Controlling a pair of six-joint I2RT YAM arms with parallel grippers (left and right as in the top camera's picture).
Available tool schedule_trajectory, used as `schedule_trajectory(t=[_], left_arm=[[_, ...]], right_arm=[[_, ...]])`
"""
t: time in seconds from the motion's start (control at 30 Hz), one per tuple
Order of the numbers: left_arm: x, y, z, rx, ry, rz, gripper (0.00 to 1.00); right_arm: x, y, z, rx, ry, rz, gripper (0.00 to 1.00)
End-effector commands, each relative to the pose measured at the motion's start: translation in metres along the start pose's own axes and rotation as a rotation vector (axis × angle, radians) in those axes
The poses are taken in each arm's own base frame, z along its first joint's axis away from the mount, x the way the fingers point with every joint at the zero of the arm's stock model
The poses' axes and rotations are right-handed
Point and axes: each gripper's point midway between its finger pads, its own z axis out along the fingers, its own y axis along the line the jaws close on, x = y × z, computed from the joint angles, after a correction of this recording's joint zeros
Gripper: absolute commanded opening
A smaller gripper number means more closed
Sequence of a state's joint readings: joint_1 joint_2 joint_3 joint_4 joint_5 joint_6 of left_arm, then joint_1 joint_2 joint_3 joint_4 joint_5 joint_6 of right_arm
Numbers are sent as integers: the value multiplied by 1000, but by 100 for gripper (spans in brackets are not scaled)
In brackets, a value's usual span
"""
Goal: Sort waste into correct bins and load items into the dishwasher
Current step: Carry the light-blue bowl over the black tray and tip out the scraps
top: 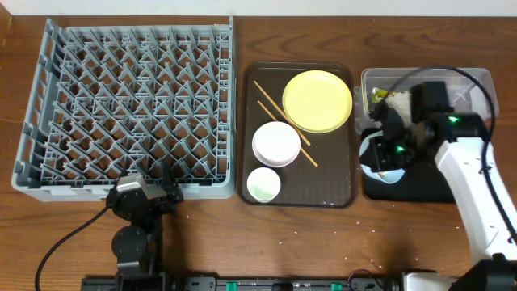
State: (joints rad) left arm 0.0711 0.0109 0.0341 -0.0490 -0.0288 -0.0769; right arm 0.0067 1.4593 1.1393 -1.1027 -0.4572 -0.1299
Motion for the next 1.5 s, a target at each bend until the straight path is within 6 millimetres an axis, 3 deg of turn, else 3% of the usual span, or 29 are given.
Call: schedule_trajectory(t=[0.0,0.5,0.97,1.2,1.47], left_arm=[[18,4,2,-16,43,16,90],[18,4,2,-16,43,16,90],[18,4,2,-16,43,16,90],[18,4,2,-16,43,16,90],[18,4,2,-16,43,16,90]], right_arm=[[-2,4,-6,-120,-58,-27,1],[-25,-24,-24,-357,-339,52,1],[-23,-48,-41,-398,-442,128,1],[-24,-38,-63,-535,-531,117,1],[-20,-47,-69,-526,-558,137,1]])
